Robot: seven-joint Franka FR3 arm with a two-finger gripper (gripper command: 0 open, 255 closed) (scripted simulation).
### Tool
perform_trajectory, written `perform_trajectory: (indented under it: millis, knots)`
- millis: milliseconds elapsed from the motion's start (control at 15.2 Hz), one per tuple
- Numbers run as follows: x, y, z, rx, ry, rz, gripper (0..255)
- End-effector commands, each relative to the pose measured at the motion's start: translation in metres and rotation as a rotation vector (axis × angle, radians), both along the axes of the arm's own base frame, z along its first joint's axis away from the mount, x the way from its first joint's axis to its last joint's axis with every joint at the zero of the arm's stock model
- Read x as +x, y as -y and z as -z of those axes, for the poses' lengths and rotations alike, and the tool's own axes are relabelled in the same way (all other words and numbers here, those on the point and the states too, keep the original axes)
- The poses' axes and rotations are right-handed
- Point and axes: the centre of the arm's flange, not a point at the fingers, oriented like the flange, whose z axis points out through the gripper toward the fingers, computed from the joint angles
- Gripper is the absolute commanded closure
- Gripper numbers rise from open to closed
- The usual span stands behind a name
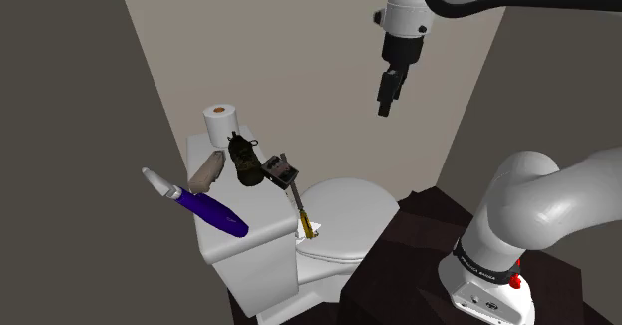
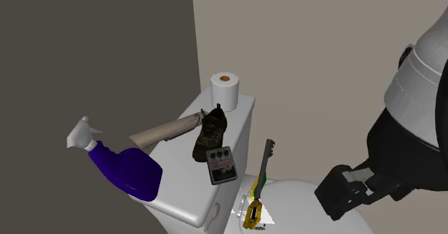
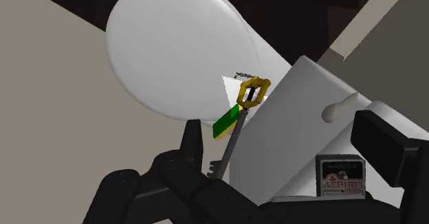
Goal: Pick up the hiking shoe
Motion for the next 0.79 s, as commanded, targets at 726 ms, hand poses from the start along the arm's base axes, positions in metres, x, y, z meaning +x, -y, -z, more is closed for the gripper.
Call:
perform_trajectory:
  millis: [726]
  knots:
    - [0.132, -0.035, 0.045, 0.047, -0.013, -0.229, 0]
